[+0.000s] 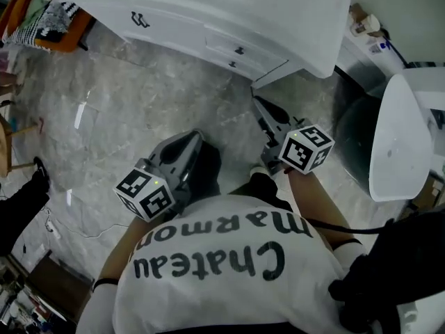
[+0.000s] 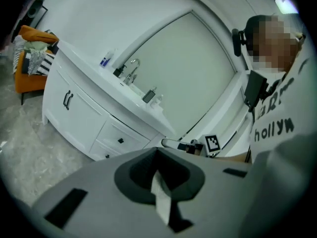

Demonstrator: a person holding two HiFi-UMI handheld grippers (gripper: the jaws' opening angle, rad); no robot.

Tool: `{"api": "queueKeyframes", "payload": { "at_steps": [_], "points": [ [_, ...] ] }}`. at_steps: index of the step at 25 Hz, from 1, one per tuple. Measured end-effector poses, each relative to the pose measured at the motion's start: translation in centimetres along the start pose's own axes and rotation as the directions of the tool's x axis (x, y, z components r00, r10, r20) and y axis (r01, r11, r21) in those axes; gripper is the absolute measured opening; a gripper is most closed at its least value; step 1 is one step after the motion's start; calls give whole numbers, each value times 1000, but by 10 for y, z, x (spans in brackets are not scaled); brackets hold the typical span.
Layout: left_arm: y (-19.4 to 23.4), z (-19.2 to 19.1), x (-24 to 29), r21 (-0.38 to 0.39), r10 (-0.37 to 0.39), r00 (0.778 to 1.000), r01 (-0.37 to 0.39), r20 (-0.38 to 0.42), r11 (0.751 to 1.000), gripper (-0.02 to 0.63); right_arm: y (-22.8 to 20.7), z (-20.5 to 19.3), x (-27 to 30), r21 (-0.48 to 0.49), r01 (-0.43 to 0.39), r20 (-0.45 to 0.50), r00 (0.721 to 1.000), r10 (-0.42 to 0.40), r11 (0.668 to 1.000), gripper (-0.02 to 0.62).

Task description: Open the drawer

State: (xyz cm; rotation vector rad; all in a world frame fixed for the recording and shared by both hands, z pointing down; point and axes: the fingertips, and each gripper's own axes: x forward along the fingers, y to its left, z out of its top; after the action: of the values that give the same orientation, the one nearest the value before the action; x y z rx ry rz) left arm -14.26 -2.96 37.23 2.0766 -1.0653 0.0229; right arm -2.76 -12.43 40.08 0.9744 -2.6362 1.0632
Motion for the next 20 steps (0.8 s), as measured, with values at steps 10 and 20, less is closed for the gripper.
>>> {"api": "queueKeyframes", "payload": {
  "at_steps": [10, 20],
  "points": [
    [64, -4, 67, 48, -141, 973, 152, -182, 987, 5, -53, -23, 58, 102, 159, 23, 986, -163, 982, 12],
    [132, 21, 102, 9, -1, 999, 1, -44, 1000, 5, -117, -35, 106, 121, 171, 39, 983, -177, 978, 12]
  ]
}}
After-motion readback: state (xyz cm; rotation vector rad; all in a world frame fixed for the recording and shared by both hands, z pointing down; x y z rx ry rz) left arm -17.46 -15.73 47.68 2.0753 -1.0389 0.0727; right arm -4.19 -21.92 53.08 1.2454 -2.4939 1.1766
